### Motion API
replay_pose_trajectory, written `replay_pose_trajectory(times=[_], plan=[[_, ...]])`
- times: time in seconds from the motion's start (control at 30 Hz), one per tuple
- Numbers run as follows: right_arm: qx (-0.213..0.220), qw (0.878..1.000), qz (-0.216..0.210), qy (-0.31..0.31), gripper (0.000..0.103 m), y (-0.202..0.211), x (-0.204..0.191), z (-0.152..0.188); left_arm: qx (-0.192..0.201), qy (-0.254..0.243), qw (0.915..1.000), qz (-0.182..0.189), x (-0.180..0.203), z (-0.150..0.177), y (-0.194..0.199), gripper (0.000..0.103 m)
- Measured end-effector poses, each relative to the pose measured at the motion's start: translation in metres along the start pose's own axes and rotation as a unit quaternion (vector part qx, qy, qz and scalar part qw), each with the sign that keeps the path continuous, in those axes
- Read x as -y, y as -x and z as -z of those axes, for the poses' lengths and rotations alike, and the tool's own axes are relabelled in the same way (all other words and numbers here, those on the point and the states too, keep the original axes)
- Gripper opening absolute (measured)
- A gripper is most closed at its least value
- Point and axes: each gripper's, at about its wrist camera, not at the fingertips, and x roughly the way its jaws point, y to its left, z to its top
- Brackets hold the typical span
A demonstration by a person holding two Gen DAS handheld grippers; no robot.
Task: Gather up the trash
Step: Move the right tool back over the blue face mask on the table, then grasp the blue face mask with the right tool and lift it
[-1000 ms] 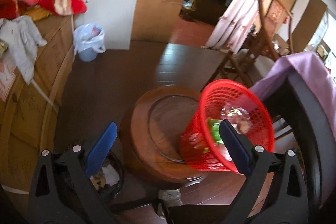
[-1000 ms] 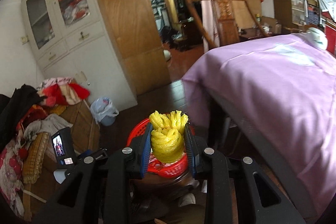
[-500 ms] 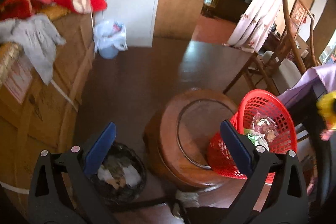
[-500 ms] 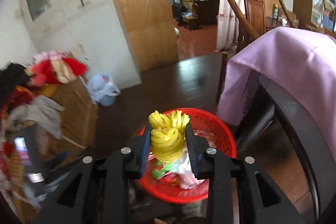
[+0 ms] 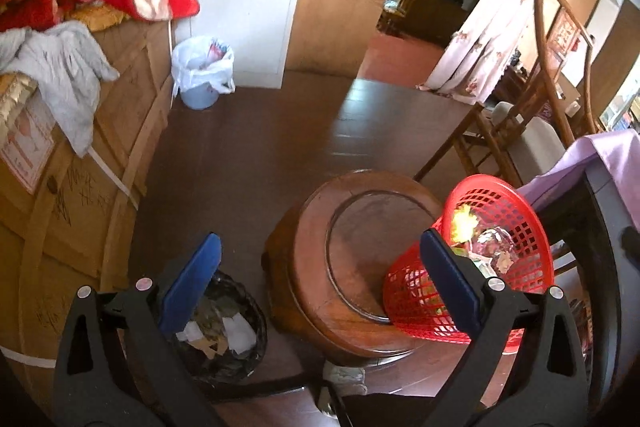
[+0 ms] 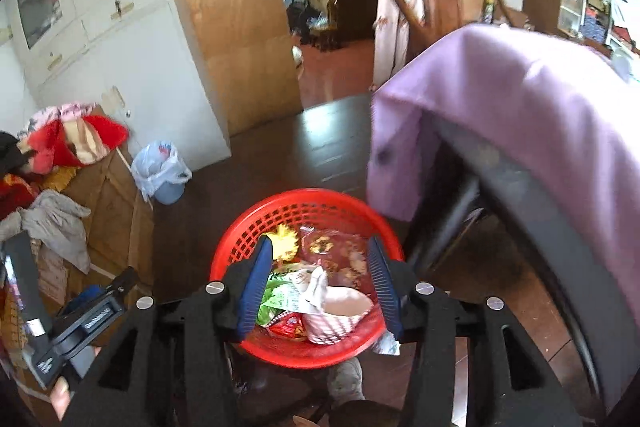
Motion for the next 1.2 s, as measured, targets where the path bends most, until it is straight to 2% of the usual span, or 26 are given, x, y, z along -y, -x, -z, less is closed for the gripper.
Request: replay_pose_trajectory(times=[0.27, 0.5, 0.67, 0.77, 0.97, 1.2], plan=[[0.071, 0.996, 0.032, -0.035, 0.053, 0.088, 0.045, 0.007, 0.037, -0.037, 0.9986, 0.014, 0.024, 0.005, 0.023, 0.096], [0.123, 0.986, 0.082, -0.074, 0.059, 0.175, 0.107, 0.034, 0.062, -0.078, 0.9932, 0.061, 0.05, 0.021, 0.042, 0.096], [0.14, 0.975, 0.144, -0.096, 0.064, 0.226, 0.17, 0.06, 0.037, -0.114, 0.9885, 0.092, 0.08, 0.05, 0.051, 0.096], [0.146, 0.965, 0.18, -0.121, 0.067, 0.251, 0.22, 0.066, 0.022, -0.143, 0.9833, 0.11, 0.106, 0.064, 0.063, 0.096], [0.14, 0.947, 0.205, -0.202, 0.069, 0.261, 0.327, 0.057, 0.034, -0.227, 0.9641, 0.134, 0.182, 0.08, 0.095, 0.096], [0.089, 0.929, 0.202, -0.297, 0.069, 0.216, 0.444, 0.024, 0.038, -0.285, 0.9439, 0.163, 0.257, 0.096, 0.107, 0.096]])
